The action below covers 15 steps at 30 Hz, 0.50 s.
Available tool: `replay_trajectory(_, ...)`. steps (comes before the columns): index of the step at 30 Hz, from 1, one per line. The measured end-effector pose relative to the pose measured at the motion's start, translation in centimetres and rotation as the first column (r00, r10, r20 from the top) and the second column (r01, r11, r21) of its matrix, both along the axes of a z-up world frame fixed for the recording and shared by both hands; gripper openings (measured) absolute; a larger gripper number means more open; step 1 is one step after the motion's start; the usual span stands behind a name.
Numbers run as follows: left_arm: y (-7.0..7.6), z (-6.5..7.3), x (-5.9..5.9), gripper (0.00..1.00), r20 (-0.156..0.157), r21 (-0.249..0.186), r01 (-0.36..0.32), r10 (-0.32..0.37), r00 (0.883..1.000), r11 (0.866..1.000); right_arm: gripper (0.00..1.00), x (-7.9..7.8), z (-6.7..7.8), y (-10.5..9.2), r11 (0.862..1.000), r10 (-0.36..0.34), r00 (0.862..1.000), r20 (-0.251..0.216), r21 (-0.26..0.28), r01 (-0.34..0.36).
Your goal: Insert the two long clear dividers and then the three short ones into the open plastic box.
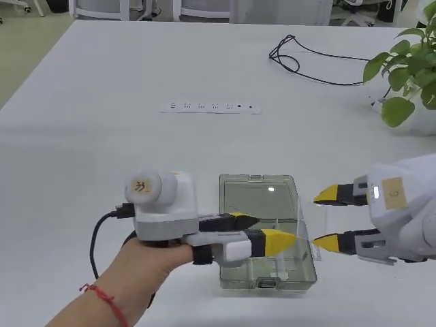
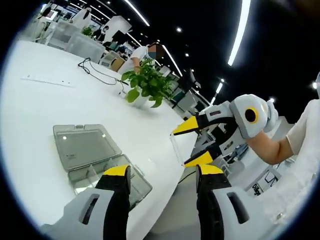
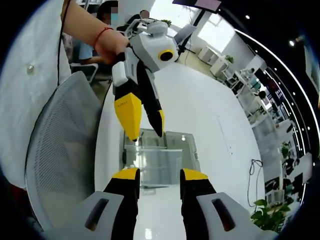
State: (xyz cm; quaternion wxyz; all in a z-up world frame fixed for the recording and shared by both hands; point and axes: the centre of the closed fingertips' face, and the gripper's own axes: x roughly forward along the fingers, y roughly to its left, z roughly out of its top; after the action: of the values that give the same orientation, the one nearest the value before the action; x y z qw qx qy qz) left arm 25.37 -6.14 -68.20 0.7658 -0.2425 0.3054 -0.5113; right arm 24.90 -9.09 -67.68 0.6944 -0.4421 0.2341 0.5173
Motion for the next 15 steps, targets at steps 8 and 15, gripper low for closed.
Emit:
replay_trajectory(8, -1.6, 0.9, -0.3, 0.31, -0.041, -0.057, 0.011, -0.013, 0.999, 0.998, 0.33, -0.7, 0.2, 0.9, 0.999, 0.028, 1.0, 0.013, -0.021, -0.027)
replay_trajectory(15, -2.1, 0.8, -0.8, 0.18, -0.058, -0.064, 0.026, -0.03, 0.998, 0.998, 0.33, -1.0, 0.3, 1.2, 0.999, 0.034, 0.999, 0.018, -0.03, -0.033)
